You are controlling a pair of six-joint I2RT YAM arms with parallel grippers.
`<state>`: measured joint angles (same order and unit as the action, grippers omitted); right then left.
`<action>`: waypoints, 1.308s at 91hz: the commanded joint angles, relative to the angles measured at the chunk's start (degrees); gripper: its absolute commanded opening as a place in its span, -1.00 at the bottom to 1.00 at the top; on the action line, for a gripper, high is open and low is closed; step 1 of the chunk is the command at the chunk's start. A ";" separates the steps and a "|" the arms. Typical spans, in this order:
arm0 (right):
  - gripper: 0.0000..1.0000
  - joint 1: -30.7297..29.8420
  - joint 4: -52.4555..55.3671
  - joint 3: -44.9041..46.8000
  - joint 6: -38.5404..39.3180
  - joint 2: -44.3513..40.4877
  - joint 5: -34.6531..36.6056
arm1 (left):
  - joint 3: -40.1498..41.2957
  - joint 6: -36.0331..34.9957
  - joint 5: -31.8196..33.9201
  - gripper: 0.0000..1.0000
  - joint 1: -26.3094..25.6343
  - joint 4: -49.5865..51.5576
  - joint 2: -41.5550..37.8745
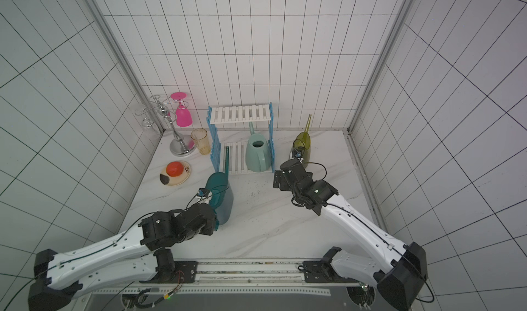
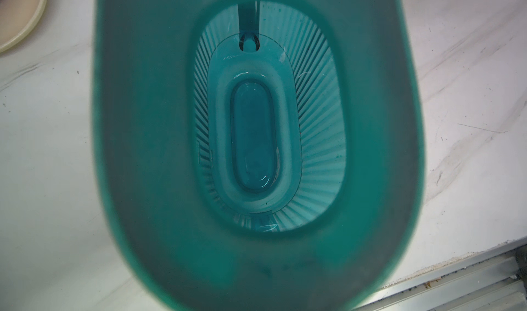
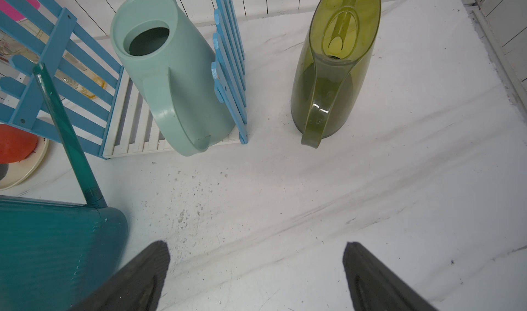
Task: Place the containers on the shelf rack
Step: 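Pick up a container from the center of the board, then place the container on the shelf.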
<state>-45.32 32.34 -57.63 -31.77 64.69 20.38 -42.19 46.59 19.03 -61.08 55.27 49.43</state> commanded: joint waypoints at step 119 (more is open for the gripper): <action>0.98 2.43 -0.87 0.91 0.39 -1.94 0.51 | -14.75 -11.20 0.82 -1.00 9.72 -7.66 9.03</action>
<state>-43.44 31.94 -56.75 -31.73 62.61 20.47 -53.30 40.01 20.12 -54.76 54.61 57.71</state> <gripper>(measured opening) 0.990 0.247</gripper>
